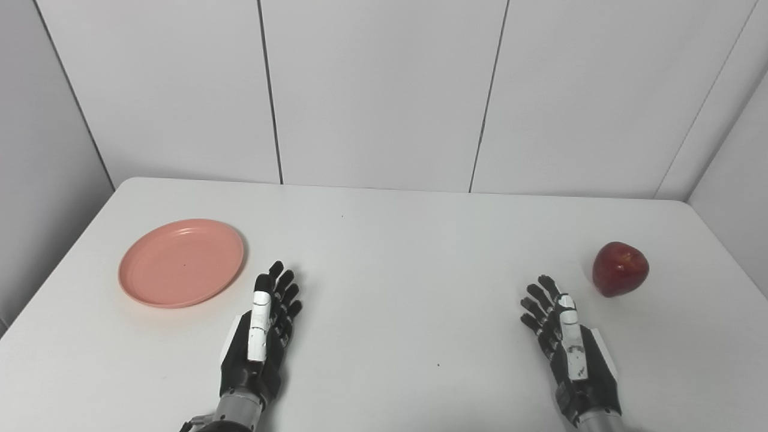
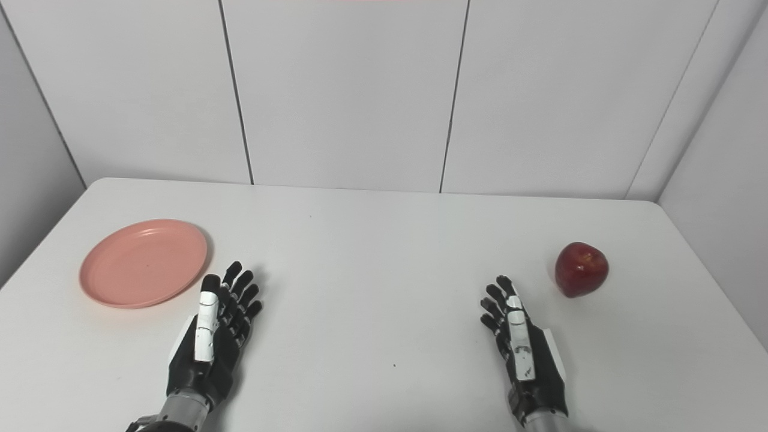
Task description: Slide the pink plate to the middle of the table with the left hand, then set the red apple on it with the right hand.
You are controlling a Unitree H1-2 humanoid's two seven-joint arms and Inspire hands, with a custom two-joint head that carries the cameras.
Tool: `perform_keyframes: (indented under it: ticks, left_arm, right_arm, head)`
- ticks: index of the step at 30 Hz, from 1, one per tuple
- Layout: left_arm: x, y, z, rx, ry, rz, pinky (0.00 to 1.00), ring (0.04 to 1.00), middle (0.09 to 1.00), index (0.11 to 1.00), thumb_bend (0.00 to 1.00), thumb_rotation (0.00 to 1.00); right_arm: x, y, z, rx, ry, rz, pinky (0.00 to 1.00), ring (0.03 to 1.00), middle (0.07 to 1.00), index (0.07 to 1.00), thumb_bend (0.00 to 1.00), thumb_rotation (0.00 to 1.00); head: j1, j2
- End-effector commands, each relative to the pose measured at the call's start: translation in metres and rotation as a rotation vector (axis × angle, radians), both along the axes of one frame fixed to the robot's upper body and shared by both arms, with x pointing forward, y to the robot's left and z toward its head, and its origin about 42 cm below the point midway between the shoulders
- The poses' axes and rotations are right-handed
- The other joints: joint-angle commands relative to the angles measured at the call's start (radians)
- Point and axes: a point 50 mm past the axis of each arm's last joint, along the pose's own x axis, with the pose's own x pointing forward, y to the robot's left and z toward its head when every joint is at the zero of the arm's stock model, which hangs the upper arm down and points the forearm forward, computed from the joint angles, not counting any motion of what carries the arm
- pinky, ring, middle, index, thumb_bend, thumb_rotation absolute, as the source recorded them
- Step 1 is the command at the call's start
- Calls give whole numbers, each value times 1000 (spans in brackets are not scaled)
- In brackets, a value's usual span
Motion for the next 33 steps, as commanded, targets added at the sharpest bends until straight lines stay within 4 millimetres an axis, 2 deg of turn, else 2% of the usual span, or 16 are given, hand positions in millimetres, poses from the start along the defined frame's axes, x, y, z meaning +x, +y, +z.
perform_keyframes:
  ticks: [1, 33]
  left_arm:
    - [-11, 7, -3, 11, 5, -13, 1000, 1000, 1000, 1000, 802, 937]
    - [-14, 9, 6, 17, -2, -23, 1000, 1000, 1000, 1000, 820, 928]
  right_arm:
    - [2, 9, -3, 4, 14, 47, 894, 906, 919, 948, 874, 1000]
    - [0, 11, 3, 4, -13, 56, 874, 882, 895, 939, 898, 1000]
  head:
    - [0, -2]
    - [-7, 10]
